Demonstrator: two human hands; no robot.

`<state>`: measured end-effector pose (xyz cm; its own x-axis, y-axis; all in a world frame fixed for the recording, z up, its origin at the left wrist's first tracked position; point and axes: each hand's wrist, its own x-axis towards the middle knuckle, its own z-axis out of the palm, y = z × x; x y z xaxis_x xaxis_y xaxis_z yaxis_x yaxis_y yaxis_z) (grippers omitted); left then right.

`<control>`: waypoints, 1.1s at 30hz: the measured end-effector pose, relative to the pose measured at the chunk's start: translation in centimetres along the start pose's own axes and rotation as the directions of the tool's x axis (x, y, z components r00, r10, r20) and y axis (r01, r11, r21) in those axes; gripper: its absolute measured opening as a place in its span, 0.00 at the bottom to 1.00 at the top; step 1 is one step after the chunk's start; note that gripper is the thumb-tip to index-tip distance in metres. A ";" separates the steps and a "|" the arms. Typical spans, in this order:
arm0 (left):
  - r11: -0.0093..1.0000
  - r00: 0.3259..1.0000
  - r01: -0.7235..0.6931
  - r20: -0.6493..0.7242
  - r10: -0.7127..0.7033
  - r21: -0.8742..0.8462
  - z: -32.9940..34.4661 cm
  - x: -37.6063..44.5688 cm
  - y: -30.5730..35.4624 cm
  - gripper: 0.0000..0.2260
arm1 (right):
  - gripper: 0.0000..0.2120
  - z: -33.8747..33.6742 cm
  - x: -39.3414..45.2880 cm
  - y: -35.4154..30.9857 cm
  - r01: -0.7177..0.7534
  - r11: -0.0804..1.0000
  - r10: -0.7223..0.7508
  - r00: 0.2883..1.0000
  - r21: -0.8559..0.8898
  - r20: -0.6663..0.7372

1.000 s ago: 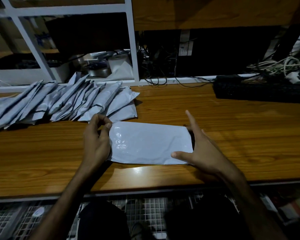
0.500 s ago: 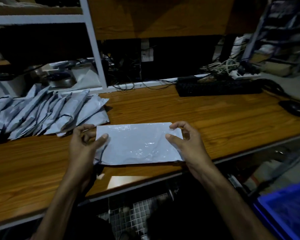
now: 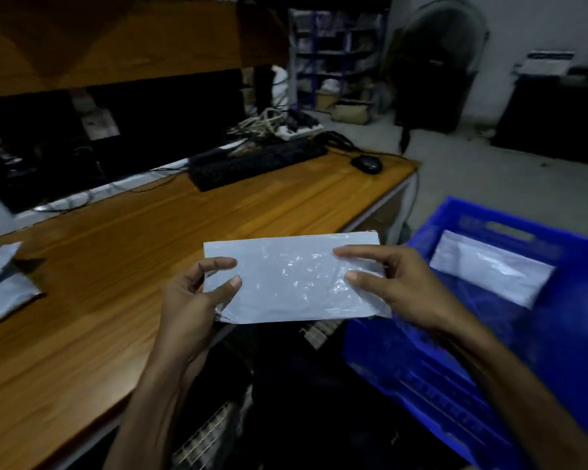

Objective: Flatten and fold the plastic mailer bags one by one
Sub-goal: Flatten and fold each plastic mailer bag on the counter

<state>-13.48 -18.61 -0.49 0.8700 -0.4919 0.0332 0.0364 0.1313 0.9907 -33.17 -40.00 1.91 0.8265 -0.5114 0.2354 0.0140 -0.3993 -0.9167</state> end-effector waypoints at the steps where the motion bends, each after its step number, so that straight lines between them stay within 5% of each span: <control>1: 1.000 0.998 0.021 0.052 -0.021 0.001 1.7 0.4 -0.2 0.11 | 0.15 -1.5 -0.8 0.4 -0.017 1.000 0.016 0.999 -0.019 -0.044; 6: 0.996 0.952 0.036 0.300 -0.059 0.079 11.7 1.9 -1.0 0.10 | 0.12 -9.4 -3.8 3.8 -0.139 0.983 0.107 0.966 -0.124 -0.236; 12: 0.966 0.825 -0.143 0.565 -0.004 0.215 23.7 5.0 -4.2 0.15 | 0.11 -18.2 -5.0 10.0 -0.347 0.929 0.247 0.841 -0.131 -0.482; 17: 0.875 0.788 -0.327 0.614 0.044 0.358 34.2 6.8 -8.6 0.17 | 0.10 -22.6 -2.1 15.5 -0.575 0.816 0.342 0.570 -0.065 -0.747; 25: 0.795 0.773 -0.334 0.630 -0.077 0.507 44.8 8.7 -15.6 0.20 | 0.10 -27.1 0.4 22.6 -0.727 0.648 0.498 0.179 0.227 -0.849; 33: 0.750 0.735 -0.351 0.661 -0.151 0.561 48.2 9.3 -20.2 0.20 | 0.14 -26.5 1.2 26.0 -0.761 0.617 0.489 0.167 0.204 -0.856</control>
<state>-29.83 -67.32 -13.78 0.3087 -0.9504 -0.0377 -0.5535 -0.2117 0.8055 -46.71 -71.14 -13.14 -0.3366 -0.9323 -0.1324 -0.5054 0.2976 -0.8099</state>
